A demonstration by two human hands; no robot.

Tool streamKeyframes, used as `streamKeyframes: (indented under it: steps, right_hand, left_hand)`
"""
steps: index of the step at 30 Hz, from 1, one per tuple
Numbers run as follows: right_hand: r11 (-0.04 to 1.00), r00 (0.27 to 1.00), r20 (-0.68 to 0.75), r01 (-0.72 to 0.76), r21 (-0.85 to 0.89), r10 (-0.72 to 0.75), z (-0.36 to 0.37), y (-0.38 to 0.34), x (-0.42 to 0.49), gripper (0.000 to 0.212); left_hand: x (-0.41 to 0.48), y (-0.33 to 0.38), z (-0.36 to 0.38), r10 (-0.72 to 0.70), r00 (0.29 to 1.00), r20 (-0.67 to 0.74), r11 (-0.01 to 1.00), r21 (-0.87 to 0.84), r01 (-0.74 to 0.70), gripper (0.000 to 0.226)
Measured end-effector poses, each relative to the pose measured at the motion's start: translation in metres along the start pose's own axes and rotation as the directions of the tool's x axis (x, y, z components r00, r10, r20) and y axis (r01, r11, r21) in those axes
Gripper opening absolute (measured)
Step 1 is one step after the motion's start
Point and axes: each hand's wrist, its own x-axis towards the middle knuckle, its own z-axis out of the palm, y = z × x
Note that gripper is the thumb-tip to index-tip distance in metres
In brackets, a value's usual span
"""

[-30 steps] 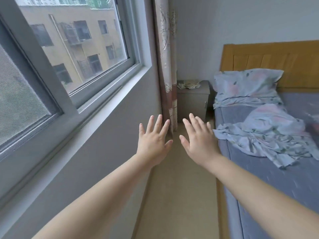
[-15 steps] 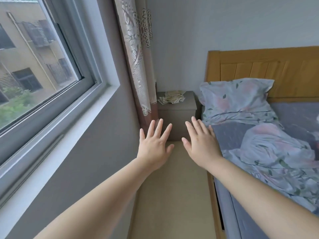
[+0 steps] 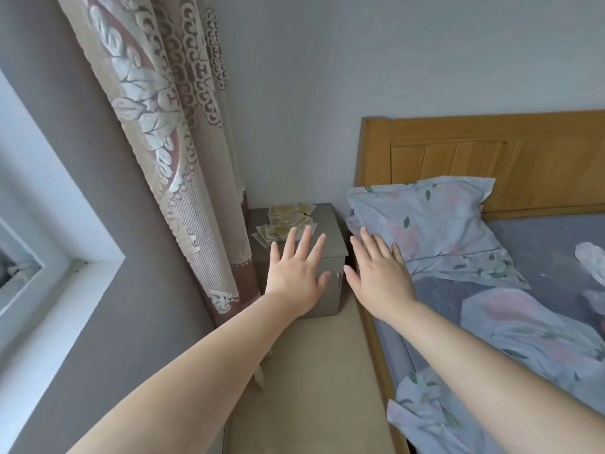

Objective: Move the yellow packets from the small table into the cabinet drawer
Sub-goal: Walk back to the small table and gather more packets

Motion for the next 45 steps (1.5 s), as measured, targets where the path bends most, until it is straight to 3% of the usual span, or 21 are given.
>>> streamKeyframes:
  steps: [8, 15, 21, 26, 30, 40, 45]
  right_hand:
    - [0.999, 0.998, 0.064, -0.001, -0.032, 0.003, 0.075, 0.066, 0.162, 0.061]
    - [0.993, 0.974, 0.198, 0.114, -0.011, -0.109, 0.164, 0.122, 0.346, 0.062]
    - [0.979, 0.940, 0.275, 0.202, 0.034, -0.204, 0.243, 0.126, 0.458, 0.060]
    - [0.971, 0.889, 0.402, 0.238, 0.000, -0.218, 0.324, 0.113, 0.532, 0.063]
    - [0.983, 0.875, 0.457, 0.182, -0.001, -0.161, 0.385, 0.099, 0.570, 0.061]
    - [0.989, 0.734, 0.664, 0.131, 0.067, -0.142, 0.506, 0.097, 0.608, 0.061]
    - [0.986, 0.720, 0.675, 0.136, 0.092, -0.163, 0.541, 0.107, 0.638, 0.061]
  left_hand:
    - [0.179, -0.024, 0.072, 0.005, 0.997, 0.077, 1.000, 0.010, -0.006, 0.068]
    - [0.349, -0.056, 0.145, -0.132, 0.969, 0.210, 0.991, 0.025, 0.130, 0.067]
    - [0.447, -0.102, 0.202, -0.195, 0.935, 0.295, 0.975, -0.049, 0.219, 0.068]
    - [0.499, -0.161, 0.280, -0.244, 0.895, 0.375, 0.931, -0.168, 0.324, 0.065]
    - [0.528, -0.201, 0.343, -0.267, 0.855, 0.445, 0.905, -0.190, 0.382, 0.066]
    - [0.554, -0.243, 0.466, -0.342, 0.739, 0.581, 0.832, -0.179, 0.526, 0.071]
    - [0.572, -0.246, 0.507, -0.367, 0.773, 0.518, 0.840, -0.174, 0.515, 0.080]
